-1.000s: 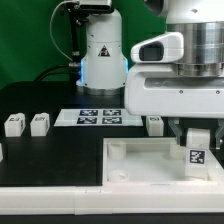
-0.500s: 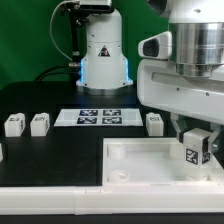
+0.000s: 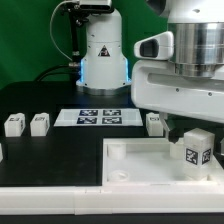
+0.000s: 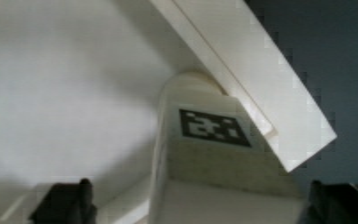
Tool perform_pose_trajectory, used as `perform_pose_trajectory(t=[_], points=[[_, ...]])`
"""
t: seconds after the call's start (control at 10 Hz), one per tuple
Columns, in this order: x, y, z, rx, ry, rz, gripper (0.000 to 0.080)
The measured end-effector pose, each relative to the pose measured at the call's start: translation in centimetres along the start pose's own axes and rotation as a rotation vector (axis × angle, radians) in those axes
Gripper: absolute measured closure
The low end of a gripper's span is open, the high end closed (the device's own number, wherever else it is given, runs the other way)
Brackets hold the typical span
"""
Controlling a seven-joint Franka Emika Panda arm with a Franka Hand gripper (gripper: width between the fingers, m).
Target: Assemble one leg
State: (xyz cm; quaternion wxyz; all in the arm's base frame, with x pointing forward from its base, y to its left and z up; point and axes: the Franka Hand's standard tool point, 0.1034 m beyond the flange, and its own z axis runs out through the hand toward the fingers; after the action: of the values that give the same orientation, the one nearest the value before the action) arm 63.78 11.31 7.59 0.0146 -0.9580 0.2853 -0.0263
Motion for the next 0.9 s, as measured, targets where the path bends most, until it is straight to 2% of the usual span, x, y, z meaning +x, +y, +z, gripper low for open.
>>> perform_pose_trajectory(t=[0.1,0.4,0.8,0.9], points=[[-0.04,-0.04,0.01,-0.001,0.001,-0.145,0.0161],[-0.3,-0.37,-0.04,-0.004,0.0,-0.614,0.015],[-0.04,-0.17,-0.15,-0.005,0.001,-1.053,0.015],[0.0,-0.08,-0.12,-0.009,0.001,-1.075,0.015]])
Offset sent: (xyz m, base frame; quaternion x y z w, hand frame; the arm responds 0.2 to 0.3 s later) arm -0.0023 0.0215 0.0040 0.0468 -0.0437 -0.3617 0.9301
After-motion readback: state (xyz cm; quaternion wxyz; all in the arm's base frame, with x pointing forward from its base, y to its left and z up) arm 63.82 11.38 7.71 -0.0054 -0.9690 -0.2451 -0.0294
